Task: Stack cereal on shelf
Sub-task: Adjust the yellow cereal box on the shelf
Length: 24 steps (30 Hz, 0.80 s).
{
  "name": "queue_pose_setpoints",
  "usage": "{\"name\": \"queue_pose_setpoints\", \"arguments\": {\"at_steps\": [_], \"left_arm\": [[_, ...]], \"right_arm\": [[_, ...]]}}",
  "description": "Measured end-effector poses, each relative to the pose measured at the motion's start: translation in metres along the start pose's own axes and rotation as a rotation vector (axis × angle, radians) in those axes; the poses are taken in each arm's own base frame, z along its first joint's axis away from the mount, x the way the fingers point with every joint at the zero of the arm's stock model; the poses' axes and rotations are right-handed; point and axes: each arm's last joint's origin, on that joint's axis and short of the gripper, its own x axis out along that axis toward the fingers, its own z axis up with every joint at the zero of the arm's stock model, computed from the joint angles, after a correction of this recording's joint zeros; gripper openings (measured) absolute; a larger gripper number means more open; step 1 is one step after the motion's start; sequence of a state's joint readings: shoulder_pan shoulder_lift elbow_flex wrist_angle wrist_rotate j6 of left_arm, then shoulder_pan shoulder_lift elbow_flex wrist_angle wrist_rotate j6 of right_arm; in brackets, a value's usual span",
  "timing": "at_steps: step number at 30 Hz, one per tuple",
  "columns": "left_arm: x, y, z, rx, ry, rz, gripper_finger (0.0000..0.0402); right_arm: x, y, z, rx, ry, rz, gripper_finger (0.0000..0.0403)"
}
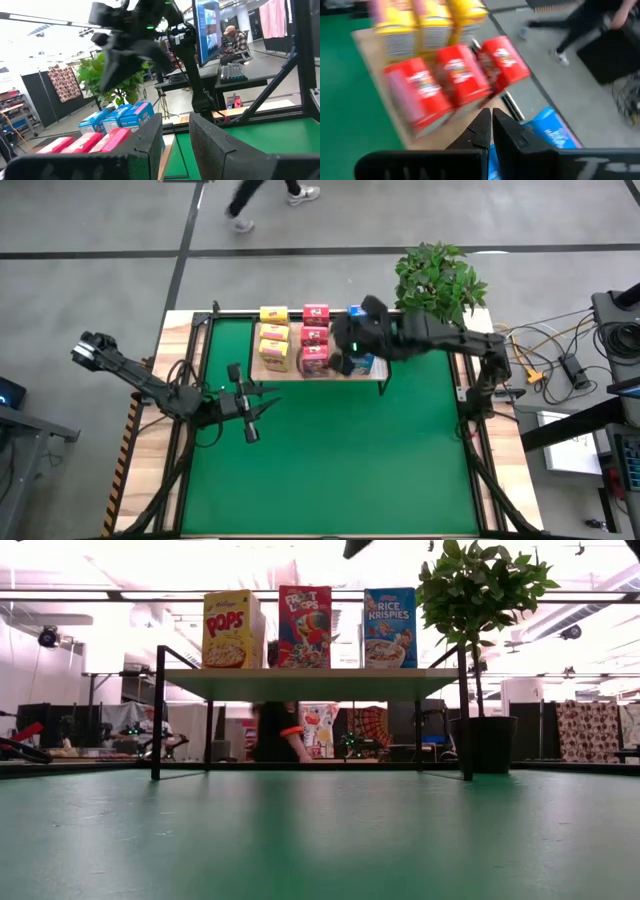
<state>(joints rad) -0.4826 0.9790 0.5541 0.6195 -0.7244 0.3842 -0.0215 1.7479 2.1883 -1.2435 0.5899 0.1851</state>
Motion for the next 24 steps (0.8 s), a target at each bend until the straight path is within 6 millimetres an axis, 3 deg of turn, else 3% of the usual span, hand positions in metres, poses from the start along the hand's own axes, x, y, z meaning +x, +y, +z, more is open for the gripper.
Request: {"name": "queue_pose_setpoints", "arguments": {"at_steps": [8, 13, 17, 24], "left_arm": [[0.005, 0.002, 0.027, 0.060, 0.133, -0.016, 0.0080], [0.009, 0.013, 0.048, 0.181, 0.286, -0.045, 0.0078], [0.008, 0.029, 0.061, 0.259, 0.400, -0.047, 0.0078], [0.011, 0.056, 0.064, 0.307, 0.538, 0.026, 0.0078]], "right_arm": [[-0.028, 0.067, -0.028, -0.177, -0.042, -0.003, 0.0009], [-0.031, 0.094, -0.048, -0.264, -0.017, 0.024, 0.0009], [-0.031, 0.100, -0.063, -0.296, 0.008, 0.031, 0.0009], [-0.039, 0.089, -0.087, -0.265, 0.009, 0.042, 0.0009]]}}
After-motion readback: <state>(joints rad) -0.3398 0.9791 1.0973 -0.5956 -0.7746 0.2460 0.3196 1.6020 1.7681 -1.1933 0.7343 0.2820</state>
